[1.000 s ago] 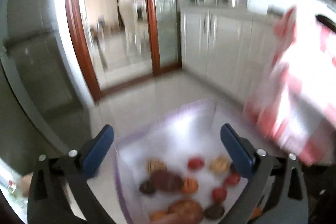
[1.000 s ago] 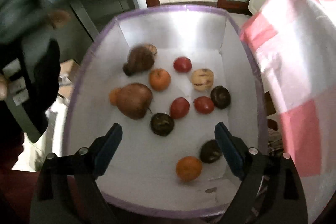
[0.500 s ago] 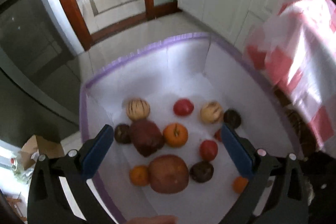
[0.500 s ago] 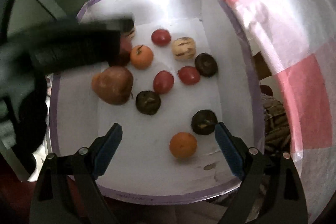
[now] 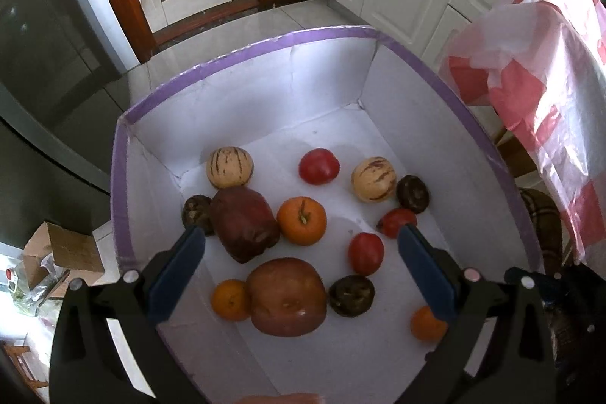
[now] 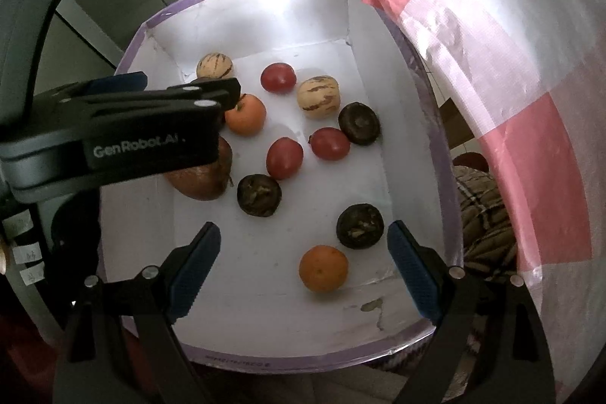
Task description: Organize fruits
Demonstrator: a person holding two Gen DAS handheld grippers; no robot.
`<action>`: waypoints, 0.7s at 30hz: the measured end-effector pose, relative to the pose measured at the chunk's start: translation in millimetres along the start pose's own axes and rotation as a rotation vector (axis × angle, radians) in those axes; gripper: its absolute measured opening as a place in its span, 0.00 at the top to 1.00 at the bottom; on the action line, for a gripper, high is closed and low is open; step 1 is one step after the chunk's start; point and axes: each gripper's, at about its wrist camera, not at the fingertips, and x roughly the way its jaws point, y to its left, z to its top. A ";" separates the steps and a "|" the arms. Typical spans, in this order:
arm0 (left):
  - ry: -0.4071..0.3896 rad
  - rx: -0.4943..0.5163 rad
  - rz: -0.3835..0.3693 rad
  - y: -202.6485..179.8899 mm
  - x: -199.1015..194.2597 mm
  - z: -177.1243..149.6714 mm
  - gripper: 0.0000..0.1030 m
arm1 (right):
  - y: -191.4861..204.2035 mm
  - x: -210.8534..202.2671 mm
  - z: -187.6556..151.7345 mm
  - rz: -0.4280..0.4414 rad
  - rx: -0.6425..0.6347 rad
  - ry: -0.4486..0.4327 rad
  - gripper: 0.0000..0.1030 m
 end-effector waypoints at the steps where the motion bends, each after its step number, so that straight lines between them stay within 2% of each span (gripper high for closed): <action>1: 0.003 -0.002 -0.004 -0.2 -1.4 0.1 0.01 | -0.3 0.5 -0.2 -0.001 0.002 0.001 0.15; 21: 0.015 0.003 -0.018 -5.5 1.7 -1.0 0.01 | -0.2 2.6 -2.1 -0.001 0.012 0.013 0.15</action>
